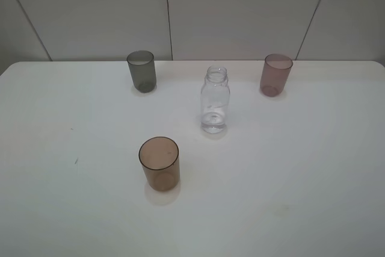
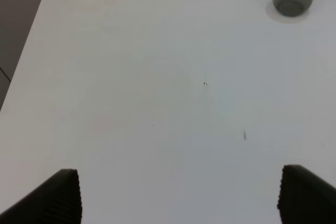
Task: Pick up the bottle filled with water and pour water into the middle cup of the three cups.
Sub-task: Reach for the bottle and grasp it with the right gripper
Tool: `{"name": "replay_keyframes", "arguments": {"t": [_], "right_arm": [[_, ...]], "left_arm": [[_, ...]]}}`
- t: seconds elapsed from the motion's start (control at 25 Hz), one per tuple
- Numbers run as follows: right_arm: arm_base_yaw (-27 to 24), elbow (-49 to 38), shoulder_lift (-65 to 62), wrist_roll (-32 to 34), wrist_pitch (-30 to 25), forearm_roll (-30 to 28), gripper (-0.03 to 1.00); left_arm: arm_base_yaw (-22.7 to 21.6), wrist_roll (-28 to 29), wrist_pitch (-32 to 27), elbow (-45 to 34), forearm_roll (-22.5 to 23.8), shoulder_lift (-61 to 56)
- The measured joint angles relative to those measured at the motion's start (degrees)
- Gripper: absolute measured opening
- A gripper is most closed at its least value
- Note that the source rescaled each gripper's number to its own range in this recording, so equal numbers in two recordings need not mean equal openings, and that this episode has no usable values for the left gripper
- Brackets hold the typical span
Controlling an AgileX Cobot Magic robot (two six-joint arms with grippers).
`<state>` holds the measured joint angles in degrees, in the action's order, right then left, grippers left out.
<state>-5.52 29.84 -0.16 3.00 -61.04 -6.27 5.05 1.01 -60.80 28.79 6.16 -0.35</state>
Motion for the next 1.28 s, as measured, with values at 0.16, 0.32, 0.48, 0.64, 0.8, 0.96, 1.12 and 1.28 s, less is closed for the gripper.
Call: {"name": "replay_keyframes", "arguments": {"t": [0.16,0.32,0.48,0.64,0.8,0.96,1.12,1.28], "right_arm": [[0.0,0.0,0.0,0.0,0.0,0.0,0.45],[0.0,0.0,0.0,0.0,0.0,0.0,0.45],[0.0,0.0,0.0,0.0,0.0,0.0,0.45],[0.0,0.0,0.0,0.0,0.0,0.0,0.45],[0.0,0.0,0.0,0.0,0.0,0.0,0.45],[0.0,0.0,0.0,0.0,0.0,0.05,0.45],[0.0,0.0,0.0,0.0,0.0,0.05,0.45],[0.0,0.0,0.0,0.0,0.0,0.05,0.45]], "left_arm": [[0.0,0.0,0.0,0.0,0.0,0.0],[0.0,0.0,0.0,0.0,0.0,0.0],[0.0,0.0,0.0,0.0,0.0,0.0],[0.0,0.0,0.0,0.0,0.0,0.0],[0.0,0.0,0.0,0.0,0.0,0.0],[0.0,0.0,0.0,0.0,0.0,0.0],[0.0,0.0,0.0,0.0,0.0,0.0],[0.0,0.0,0.0,0.0,0.0,0.0]]}}
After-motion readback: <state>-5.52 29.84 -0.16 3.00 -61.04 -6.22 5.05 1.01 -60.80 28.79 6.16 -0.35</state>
